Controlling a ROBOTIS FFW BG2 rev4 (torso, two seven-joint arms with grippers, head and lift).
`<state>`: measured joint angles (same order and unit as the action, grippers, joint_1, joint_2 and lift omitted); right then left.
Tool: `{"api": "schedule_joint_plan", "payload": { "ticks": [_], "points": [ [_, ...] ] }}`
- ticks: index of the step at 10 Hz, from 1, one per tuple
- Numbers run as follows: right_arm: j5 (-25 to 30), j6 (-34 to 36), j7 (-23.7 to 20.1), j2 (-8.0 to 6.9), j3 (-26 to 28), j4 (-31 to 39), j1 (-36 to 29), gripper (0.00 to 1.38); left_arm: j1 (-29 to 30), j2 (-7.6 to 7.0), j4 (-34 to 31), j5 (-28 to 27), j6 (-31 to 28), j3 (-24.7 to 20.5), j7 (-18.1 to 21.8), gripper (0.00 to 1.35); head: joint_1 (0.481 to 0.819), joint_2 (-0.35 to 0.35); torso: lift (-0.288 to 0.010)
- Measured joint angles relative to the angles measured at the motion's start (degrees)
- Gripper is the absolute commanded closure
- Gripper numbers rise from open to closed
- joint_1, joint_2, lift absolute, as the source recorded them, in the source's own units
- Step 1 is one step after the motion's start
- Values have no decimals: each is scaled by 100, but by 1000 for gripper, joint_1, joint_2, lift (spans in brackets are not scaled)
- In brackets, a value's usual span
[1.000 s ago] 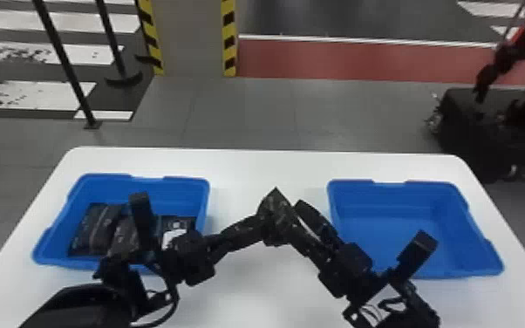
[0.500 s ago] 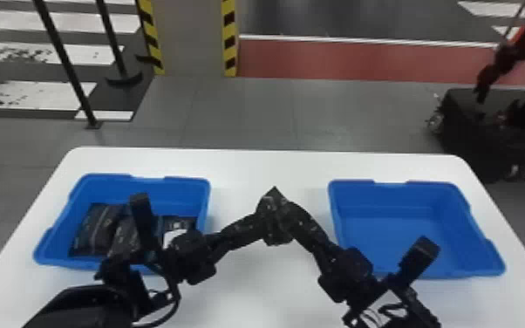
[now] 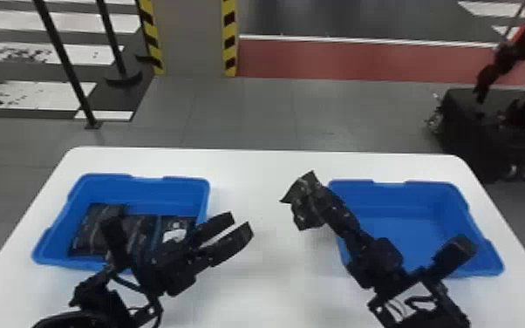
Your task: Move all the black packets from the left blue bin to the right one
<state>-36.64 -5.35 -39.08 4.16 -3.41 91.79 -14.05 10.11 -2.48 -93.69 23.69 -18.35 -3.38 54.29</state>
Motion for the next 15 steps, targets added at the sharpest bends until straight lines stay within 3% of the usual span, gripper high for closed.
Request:
{"api": "schedule_joint_plan", "payload": {
  "ticks": [2, 4, 5, 6, 7, 9, 10, 12, 15],
  "points": [
    [393, -13, 168, 35, 775, -168, 47, 1276, 270, 14, -287, 164, 460, -352, -7, 160, 695, -83, -110],
    [596, -13, 486, 289, 1153, -590, 150, 1257, 570, -20, -913, -78, 298, -838, -45, 162, 695, -110, -110],
    [639, 91, 588, 433, 1171, -815, 238, 740, 724, -31, -1152, -139, 235, -1065, -99, 162, 695, -107, -110],
    [708, 261, 635, 535, 1175, -896, 311, 125, 805, -33, -1253, -207, 112, -1256, -133, 170, 695, -91, -110],
    [824, 318, 687, 576, 1177, -812, 344, -2, 820, -31, -1278, -310, -36, -1402, -154, 188, 695, -76, -110],
    [1133, -104, 1175, 502, 1179, -125, 68, 300, 796, -6, -1283, -568, -154, -1536, -207, 190, 695, -68, -110],
    [1249, -367, 1385, 355, 1179, 444, -294, 400, 794, 22, -1284, -668, -85, -1622, -217, 190, 695, -54, -110],
    [1211, -576, 1328, 91, 1145, 1235, -992, 470, 763, 99, -1284, -1037, -179, -1894, -312, 190, 695, 5, -110],
    [900, -441, 910, -9, 942, 1623, -1540, 470, 538, 111, -1284, -1679, -661, -2141, -515, 196, 695, 96, -110]
  ]
}}
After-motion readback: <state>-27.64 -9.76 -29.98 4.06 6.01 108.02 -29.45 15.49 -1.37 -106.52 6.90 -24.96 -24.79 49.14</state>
